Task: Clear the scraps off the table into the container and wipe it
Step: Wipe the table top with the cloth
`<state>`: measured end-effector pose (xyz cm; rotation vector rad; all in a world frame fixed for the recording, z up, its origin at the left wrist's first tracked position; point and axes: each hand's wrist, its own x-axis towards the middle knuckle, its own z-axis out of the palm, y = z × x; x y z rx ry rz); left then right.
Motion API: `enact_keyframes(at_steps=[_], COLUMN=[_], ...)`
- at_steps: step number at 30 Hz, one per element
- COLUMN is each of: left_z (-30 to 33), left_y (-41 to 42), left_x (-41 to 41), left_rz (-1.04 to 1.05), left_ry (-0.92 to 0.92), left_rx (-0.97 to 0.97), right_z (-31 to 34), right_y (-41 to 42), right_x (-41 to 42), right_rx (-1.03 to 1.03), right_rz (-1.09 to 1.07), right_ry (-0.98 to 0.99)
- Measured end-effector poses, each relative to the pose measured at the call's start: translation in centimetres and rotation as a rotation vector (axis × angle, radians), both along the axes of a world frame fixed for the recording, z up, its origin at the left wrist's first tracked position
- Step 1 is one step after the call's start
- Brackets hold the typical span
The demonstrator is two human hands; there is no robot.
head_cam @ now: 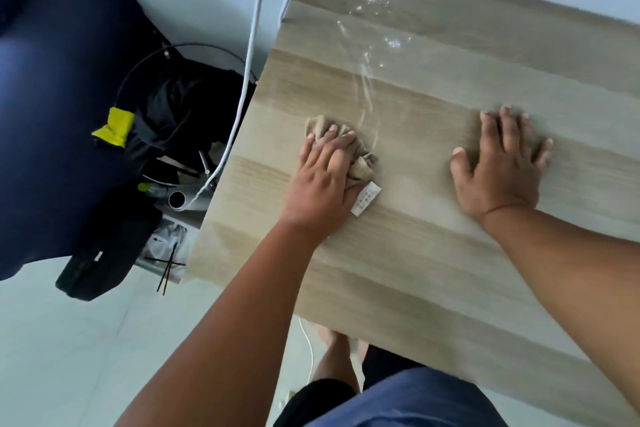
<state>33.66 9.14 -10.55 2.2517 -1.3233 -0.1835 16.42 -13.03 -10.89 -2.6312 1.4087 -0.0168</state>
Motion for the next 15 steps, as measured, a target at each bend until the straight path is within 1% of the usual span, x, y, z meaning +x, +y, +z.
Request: enact_keyframes(at_steps=[6, 9, 12, 15], left_z=[-0.7, -0.9, -0.8, -0.8], left_y=[11.6, 16.0, 17.9, 17.5], left_x=[-1.0, -1.2, -2.6, -4.8], left_rz=[0.082, 0.126, 0.171, 0.244], left_ry=[-0.036, -0.051, -0.056, -0.07], left_rx=[0.019, 0.019, 0.053, 0.084], right_z=[0.3, 0.2, 0.1, -0.1], right_y=[0.4, 0.3, 0.3, 0.3], right_x=[0.0, 0.0, 0.0, -0.1], right_rx=[-0.002, -0.002, -0.003, -0.003], right_rz=[0.007, 0.005, 0.005, 0.002], right_ry=[-0.009, -0.014, -0.024, -0.024])
